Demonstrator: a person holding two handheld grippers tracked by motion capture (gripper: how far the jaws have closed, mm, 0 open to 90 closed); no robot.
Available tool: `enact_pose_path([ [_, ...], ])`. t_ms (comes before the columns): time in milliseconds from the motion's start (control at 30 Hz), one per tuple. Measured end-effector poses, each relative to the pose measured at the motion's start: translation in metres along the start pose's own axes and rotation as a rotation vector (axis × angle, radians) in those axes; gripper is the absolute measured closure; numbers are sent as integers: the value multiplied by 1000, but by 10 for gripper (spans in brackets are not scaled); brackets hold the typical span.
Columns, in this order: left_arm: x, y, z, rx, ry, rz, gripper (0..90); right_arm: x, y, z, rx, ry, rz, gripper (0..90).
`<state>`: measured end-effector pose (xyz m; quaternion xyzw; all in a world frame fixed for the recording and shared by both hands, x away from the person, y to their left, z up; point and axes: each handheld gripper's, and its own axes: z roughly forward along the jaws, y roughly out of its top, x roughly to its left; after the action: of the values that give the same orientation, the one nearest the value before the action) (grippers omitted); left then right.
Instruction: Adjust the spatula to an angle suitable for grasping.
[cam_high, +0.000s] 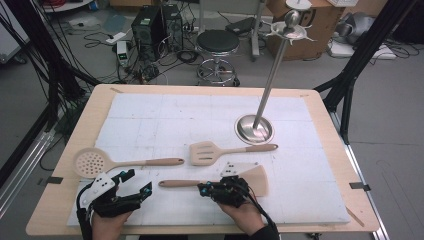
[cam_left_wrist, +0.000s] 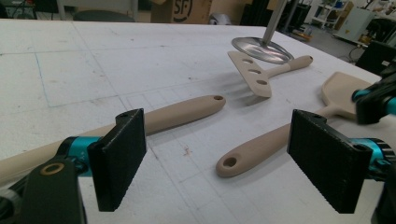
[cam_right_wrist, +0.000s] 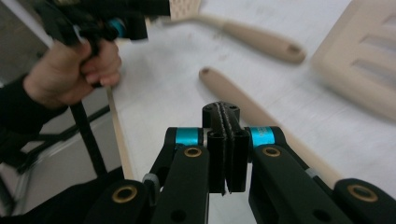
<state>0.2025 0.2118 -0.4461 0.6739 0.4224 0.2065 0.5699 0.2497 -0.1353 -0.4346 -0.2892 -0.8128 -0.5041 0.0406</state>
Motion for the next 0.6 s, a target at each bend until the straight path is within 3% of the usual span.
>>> enact_pose_path([
  [167,0,0,0,-3,-5,2,203,2,0,25,102,15,9,894],
  [200,0,0,0,-4,-2,0,203,2,0,25,102,15,9,894],
  [300,0,0,0,-4,-3,-2,203,4,-2,39,180,-17,1,894],
  [333,0,0,0,-2,-4,0,203,5,-3,43,208,-52,-2,894],
  [600,0,0,1,-2,-6,0,204,0,5,52,192,-97,8,896],
])
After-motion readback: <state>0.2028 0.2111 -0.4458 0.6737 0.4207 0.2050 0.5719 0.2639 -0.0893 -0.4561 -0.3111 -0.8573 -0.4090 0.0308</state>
